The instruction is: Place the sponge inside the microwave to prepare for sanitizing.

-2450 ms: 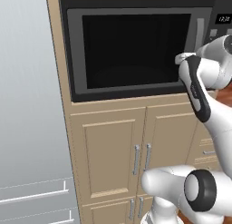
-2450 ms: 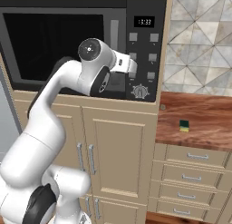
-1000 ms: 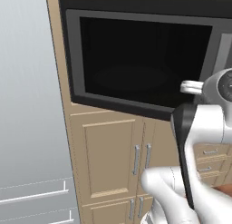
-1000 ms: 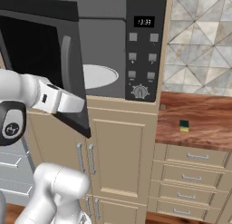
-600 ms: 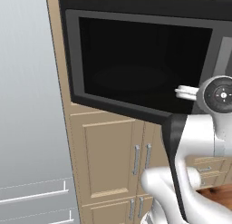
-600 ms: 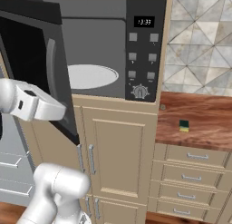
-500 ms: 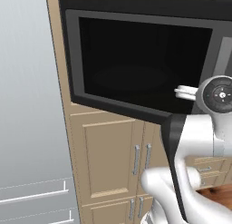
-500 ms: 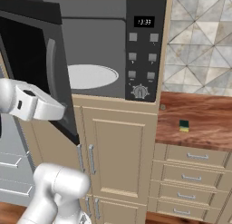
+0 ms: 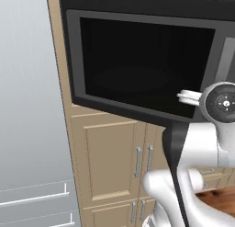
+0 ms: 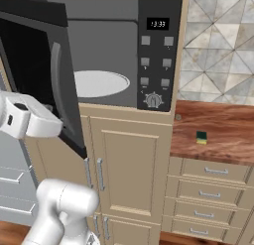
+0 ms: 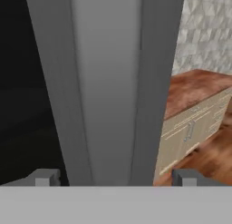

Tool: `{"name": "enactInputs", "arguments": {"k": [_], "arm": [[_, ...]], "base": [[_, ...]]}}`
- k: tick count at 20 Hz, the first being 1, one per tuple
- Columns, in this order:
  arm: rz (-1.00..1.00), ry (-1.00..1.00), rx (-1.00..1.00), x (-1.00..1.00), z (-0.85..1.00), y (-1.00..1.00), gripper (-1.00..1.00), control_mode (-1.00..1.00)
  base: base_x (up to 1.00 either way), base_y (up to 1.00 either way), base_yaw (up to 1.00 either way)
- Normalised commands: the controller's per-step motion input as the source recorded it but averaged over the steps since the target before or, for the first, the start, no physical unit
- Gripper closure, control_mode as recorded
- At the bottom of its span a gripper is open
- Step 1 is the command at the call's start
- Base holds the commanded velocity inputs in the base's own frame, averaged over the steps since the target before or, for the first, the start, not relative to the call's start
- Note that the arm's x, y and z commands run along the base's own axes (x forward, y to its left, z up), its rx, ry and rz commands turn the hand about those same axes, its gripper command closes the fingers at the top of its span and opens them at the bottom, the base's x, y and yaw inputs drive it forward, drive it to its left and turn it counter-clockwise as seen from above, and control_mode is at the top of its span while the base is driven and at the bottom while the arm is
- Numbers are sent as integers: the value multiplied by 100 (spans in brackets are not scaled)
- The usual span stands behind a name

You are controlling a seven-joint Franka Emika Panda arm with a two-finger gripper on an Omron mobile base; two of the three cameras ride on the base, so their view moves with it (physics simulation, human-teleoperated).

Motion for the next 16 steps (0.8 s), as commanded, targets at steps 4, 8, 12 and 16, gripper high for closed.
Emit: {"name": "enactInputs", "arguments": {"k": [4,8,12,16], "arm": [[0,0,17,-45,28,-5,-100,-100],[0,0,28,-43,50,-1,-100,-100],[2,0,36,-36,41,-16,-100,-100],[3,-4,46,-6,11,-54,-100,-100]], "base": [[0,0,0],[0,0,0],[0,0,0],[0,0,0]]}}
